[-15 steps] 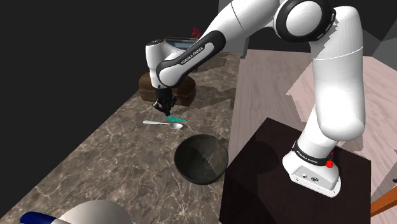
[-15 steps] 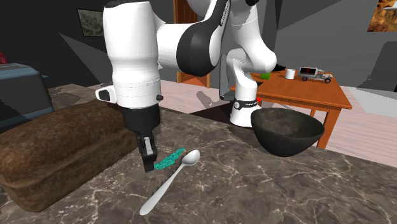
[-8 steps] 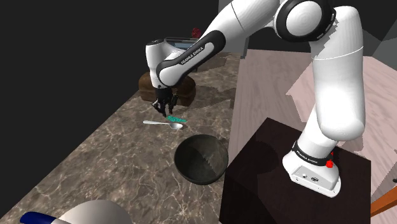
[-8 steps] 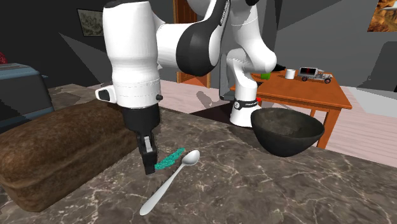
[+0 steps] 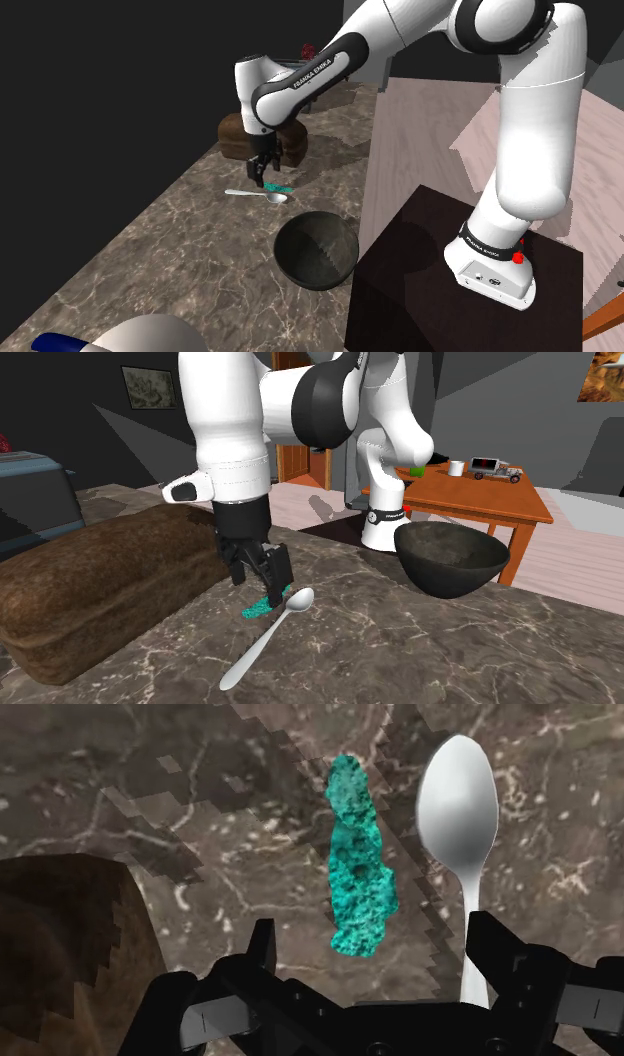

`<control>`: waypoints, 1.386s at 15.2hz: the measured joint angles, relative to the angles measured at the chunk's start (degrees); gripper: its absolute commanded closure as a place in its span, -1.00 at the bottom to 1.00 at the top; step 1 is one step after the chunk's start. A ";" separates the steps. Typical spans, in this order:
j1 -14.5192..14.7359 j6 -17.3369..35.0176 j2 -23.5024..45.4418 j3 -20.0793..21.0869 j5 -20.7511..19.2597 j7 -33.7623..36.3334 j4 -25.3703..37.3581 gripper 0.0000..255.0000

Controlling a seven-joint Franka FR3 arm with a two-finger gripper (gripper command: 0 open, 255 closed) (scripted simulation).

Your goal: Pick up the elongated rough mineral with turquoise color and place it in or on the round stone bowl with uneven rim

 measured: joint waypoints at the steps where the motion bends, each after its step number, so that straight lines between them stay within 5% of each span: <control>1: 0.04 0.51 0.45 -0.03 -0.16 -0.14 -0.12 -1.00; 11: 0.27 2.95 1.63 -0.22 -0.72 0.02 -1.05 -1.00; 12: 0.29 2.99 1.62 -0.22 -0.73 0.05 -1.07 1.00; 21: 0.10 3.22 1.51 -0.54 -1.00 0.14 -1.04 1.00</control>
